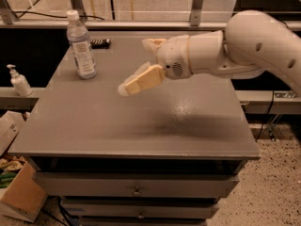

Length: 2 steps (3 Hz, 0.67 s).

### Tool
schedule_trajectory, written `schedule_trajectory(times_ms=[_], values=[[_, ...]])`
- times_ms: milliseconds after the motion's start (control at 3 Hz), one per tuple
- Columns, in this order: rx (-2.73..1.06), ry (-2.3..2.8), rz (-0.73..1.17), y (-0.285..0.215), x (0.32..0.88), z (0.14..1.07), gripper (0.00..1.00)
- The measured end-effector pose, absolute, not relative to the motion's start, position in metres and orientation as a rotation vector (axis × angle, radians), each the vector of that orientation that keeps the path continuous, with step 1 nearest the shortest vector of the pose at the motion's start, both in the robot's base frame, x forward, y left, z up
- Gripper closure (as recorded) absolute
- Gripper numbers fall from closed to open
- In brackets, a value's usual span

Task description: Knock blue plastic bottle over

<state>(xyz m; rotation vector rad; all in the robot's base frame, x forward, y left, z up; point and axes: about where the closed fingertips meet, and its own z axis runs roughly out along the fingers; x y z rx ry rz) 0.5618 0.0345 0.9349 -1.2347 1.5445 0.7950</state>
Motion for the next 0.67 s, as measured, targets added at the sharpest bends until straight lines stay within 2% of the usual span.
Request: schedule_trajectory(times_ms=[667], values=[[-1.124, 1.511, 0.793, 0.089, 0.640, 0.905, 0.00]])
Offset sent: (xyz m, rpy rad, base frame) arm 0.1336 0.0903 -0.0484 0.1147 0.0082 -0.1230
